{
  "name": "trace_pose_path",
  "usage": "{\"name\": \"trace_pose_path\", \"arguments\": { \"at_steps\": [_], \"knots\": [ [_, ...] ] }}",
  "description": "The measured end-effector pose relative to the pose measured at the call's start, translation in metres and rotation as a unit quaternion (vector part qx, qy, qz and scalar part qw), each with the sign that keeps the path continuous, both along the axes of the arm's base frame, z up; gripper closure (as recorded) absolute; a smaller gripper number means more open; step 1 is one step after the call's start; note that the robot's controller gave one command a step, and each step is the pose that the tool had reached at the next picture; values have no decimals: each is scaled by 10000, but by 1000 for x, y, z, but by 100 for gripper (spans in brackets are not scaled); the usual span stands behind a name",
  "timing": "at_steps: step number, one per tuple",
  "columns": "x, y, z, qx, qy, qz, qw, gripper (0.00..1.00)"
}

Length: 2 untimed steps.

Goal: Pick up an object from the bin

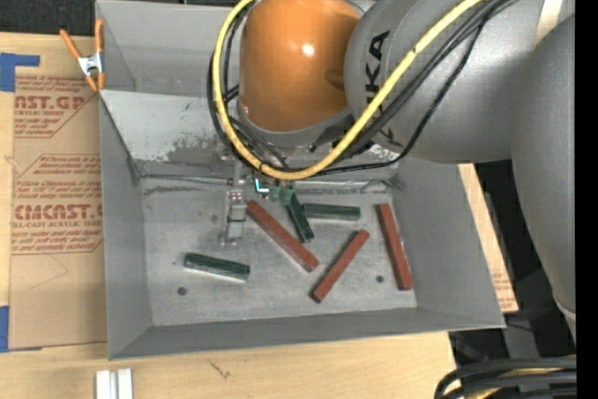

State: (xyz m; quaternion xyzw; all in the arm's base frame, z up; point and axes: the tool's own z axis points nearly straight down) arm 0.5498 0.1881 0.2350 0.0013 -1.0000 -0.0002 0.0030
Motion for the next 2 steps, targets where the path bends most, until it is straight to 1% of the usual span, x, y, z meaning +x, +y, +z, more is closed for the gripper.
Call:
{"name": "trace_pose_path", "arguments": {
  "at_steps": [1, 2],
  "knots": [
    [2, -1, 4, 6, -38, -11, 10000, 0],
    [-13, -10, -54, 12, -59, -14, 10000, 0]
  ]
}}
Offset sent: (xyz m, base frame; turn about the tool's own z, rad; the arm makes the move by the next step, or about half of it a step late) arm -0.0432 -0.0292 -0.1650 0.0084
